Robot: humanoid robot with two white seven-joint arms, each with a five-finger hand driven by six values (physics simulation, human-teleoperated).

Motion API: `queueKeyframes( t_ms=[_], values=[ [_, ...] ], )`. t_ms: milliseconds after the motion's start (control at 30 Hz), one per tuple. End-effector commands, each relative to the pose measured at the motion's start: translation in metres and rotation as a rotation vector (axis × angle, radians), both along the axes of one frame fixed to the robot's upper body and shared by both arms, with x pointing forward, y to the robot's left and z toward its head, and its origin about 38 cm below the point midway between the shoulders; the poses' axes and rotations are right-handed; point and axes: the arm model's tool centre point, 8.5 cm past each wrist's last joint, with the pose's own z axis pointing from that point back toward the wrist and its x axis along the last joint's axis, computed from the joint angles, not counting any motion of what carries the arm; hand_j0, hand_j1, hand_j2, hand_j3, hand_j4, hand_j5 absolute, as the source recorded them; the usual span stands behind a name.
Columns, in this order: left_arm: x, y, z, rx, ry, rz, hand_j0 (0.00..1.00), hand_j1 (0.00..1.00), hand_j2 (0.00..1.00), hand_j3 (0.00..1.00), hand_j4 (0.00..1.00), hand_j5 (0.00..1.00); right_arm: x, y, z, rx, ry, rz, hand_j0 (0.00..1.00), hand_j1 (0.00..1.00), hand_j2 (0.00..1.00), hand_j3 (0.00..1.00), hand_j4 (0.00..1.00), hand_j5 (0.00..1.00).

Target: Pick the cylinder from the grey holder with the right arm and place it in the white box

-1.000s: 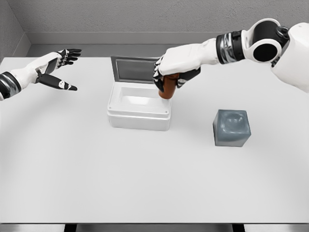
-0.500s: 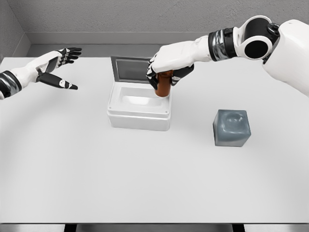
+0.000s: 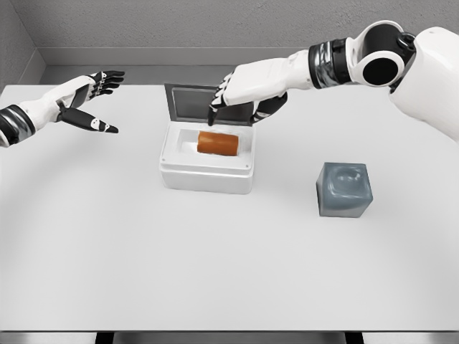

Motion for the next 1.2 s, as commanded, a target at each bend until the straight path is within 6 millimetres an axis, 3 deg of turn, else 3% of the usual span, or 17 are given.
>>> queueKeyframes(
  t_ms=[0, 67, 133, 267, 400, 467, 533, 633, 833, 1167],
  values=[
    [0.0, 0.001, 0.001, -0.005, -0.001, 0.002, 1.0, 1.0, 1.0, 1.0, 1.0, 1.0, -0.005, 0.004, 0.013, 0.034, -0.02, 0.019, 0.79, 0.79, 0.79, 0.79, 0.79, 0.79],
    [0.0, 0.001, 0.001, -0.005, -0.001, 0.002, 1.0, 1.0, 1.0, 1.0, 1.0, 1.0, -0.018, 0.005, 0.02, 0.038, -0.04, 0.06, 0.8, 0.8, 0.8, 0.8, 0.8, 0.8],
    [0.0, -0.002, 0.001, -0.006, -0.003, -0.004, 1.0, 1.0, 1.0, 1.0, 1.0, 1.0, -0.046, -0.008, 0.033, 0.03, -0.076, 0.118, 0.81, 0.81, 0.81, 0.81, 0.81, 0.81],
    [0.001, -0.007, 0.0, -0.011, -0.001, -0.013, 1.0, 1.0, 1.0, 1.0, 1.0, 1.0, -0.067, -0.034, 0.047, 0.055, -0.063, 0.125, 0.82, 0.82, 0.82, 0.82, 0.82, 0.82],
    [0.007, -0.027, 0.007, -0.029, -0.021, -0.045, 1.0, 1.0, 1.0, 1.0, 1.0, 1.0, -0.067, -0.038, 0.048, 0.053, -0.065, 0.118, 0.84, 0.84, 0.84, 0.84, 0.84, 0.84],
    [0.013, -0.044, 0.013, -0.042, -0.036, -0.073, 1.0, 1.0, 1.0, 1.0, 1.0, 1.0, -0.07, -0.06, 0.056, 0.057, -0.064, 0.081, 0.84, 0.84, 0.84, 0.84, 0.84, 0.84],
    [0.017, -0.058, 0.015, -0.035, -0.035, -0.101, 1.0, 1.0, 1.0, 1.0, 1.0, 1.0, -0.077, -0.1, 0.069, 0.064, -0.061, 0.004, 0.87, 0.87, 0.87, 0.87, 0.87, 0.87],
    [0.017, -0.06, 0.016, -0.028, -0.035, -0.108, 1.0, 1.0, 1.0, 1.0, 1.0, 1.0, -0.081, -0.119, 0.072, 0.064, -0.055, -0.034, 0.88, 0.88, 0.88, 0.88, 0.88, 0.88],
    [0.014, -0.075, 0.012, 0.002, -0.029, -0.16, 1.0, 1.0, 1.0, 1.0, 1.0, 1.0, -0.085, -0.138, 0.065, 0.049, -0.038, -0.076, 0.9, 0.9, 0.9, 0.9, 0.9, 0.9],
    [0.01, -0.086, 0.018, 0.012, -0.048, -0.202, 1.0, 1.0, 1.0, 1.0, 1.0, 1.0, -0.089, -0.146, 0.063, 0.052, -0.024, -0.091, 0.9, 0.9, 0.9, 0.9, 0.9, 0.9]
  ],
)
